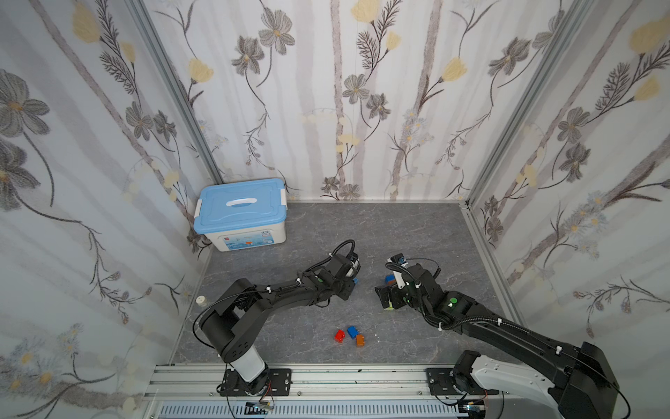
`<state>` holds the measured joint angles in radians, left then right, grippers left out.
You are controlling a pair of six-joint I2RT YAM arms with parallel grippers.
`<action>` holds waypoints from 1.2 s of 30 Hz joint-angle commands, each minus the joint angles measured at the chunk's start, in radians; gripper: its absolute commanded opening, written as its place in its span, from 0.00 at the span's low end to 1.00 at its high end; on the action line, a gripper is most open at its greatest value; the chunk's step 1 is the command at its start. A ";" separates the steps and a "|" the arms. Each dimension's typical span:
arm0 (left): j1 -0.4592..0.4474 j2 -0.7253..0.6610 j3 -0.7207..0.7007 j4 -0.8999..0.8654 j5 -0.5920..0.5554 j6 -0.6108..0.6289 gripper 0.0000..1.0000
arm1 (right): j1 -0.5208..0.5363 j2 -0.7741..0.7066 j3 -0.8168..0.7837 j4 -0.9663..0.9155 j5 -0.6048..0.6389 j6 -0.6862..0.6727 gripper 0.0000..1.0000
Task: Assemble the letter h with lego
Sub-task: Assemble the lego brick with the lego brick, then pick up the lego brick from the center of the board.
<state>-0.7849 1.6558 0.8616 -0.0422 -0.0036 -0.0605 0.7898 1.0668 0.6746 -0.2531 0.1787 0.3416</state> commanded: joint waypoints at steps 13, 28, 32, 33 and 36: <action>0.011 -0.083 0.054 -0.370 -0.184 -0.077 0.19 | -0.035 0.206 0.187 -0.381 -0.162 0.202 0.79; 0.077 -0.307 0.008 -0.370 -0.116 -0.161 0.70 | -0.034 0.372 0.183 -0.349 -0.062 0.307 0.65; 0.093 -0.442 -0.009 -0.405 -0.080 -0.194 0.79 | -0.035 0.426 0.199 -0.329 -0.040 0.316 0.64; 0.095 -0.473 -0.015 -0.417 -0.064 -0.202 0.83 | -0.034 0.438 0.201 -0.322 -0.040 0.319 0.63; 0.101 -0.551 -0.031 -0.464 0.006 -0.230 0.91 | -0.035 0.470 0.198 -0.294 -0.039 0.333 0.59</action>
<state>-0.6868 1.1427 0.8417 -0.4423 -0.0677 -0.2470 0.7544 1.5188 0.8684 -0.5774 0.1089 0.6392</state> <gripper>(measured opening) 0.914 0.605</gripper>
